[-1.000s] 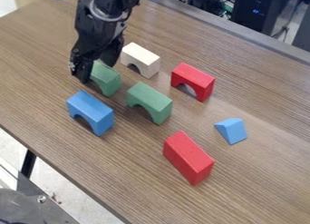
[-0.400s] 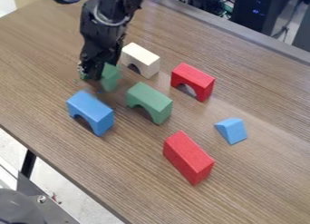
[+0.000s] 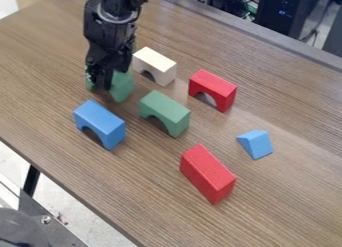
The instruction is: Move the first green arch from the middle of the table to the top of the white arch.
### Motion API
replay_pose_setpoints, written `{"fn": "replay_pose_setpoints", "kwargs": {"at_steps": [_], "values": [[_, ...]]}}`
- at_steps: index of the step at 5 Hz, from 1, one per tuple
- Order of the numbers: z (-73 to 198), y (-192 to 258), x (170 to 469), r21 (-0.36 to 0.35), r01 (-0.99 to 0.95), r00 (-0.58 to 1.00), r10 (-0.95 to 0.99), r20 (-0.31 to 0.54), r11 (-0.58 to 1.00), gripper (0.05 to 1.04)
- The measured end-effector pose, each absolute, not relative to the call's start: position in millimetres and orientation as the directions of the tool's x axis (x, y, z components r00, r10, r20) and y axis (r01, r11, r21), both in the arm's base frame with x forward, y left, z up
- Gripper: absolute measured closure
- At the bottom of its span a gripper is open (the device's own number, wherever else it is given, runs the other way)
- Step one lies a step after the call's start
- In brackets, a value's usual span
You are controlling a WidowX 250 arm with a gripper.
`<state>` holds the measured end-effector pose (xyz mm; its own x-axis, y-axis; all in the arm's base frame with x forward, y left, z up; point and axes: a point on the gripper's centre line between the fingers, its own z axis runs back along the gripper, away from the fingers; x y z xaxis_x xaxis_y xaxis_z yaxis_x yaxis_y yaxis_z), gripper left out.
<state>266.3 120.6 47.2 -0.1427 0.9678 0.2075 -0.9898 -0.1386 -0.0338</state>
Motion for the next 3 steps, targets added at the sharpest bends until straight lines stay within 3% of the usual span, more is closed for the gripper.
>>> {"fn": "replay_pose_setpoints", "kwargs": {"at_steps": [1,3], "values": [[82,123,270,-0.055,-0.993,-0.115,0.964,0.238,-0.104,0.535],[94,95,283,-0.027,-0.998,0.051,0.945,0.323,0.063,0.535]]}}
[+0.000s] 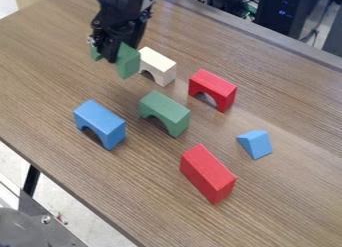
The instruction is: Move the first green arch from the middle of the table to the top of the white arch.
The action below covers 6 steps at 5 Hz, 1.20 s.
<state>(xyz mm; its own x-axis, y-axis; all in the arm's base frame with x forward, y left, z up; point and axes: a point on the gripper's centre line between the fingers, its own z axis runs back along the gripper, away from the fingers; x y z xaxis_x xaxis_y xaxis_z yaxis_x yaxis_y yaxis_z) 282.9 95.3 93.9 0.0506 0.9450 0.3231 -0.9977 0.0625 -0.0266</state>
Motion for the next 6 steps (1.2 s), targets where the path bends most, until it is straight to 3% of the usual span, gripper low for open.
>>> {"fn": "replay_pose_setpoints", "kwargs": {"at_steps": [2,4,6], "values": [[82,61,314,-0.015,-0.988,0.136,0.922,0.363,0.152,0.535],[84,62,338,-0.018,-0.998,0.055,0.955,0.29,0.062,0.535],[81,74,349,-0.007,-1.0,0.013,0.963,0.269,0.016,0.535]]}}
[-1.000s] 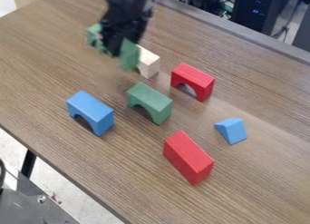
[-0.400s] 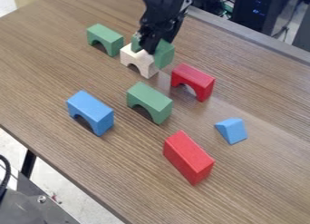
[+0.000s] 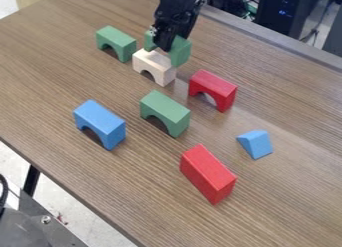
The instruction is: Move the first green arch from the middle of the table to the top of the white arch.
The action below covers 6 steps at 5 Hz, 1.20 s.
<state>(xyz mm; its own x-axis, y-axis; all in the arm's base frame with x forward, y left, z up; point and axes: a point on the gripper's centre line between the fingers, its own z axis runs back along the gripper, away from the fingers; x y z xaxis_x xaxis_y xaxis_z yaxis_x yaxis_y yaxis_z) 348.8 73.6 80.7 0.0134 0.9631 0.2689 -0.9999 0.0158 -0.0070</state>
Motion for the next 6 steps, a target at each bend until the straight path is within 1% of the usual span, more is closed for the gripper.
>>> {"fn": "replay_pose_setpoints", "kwargs": {"at_steps": [2,4,5,6], "values": [[73,81,339,0.023,-0.999,0.04,0.961,0.275,0.035,0.535],[74,86,335,0.033,-0.999,0.031,0.967,0.255,0.023,0.535],[78,87,339,0.022,-1.0,0.025,0.968,0.251,0.02,0.535],[81,87,351,-0.005,-1.0,0.015,0.969,0.247,0.017,0.535]]}}
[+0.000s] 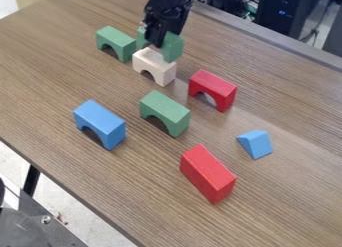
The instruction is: Move the first green arch from the middle of the table to the top of the white arch.
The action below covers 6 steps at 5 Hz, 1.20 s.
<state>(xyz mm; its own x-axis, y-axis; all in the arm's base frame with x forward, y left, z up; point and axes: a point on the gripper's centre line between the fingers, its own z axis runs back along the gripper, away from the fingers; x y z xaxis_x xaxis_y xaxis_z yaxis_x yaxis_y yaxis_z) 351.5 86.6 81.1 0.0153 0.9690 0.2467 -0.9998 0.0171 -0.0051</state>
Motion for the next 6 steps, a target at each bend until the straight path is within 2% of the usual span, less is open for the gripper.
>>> {"fn": "replay_pose_setpoints", "kwargs": {"at_steps": [6], "values": [[74.8,88.6,352.3,0.002,-1.0,0.022,0.966,0.258,0.022,0.535]]}}
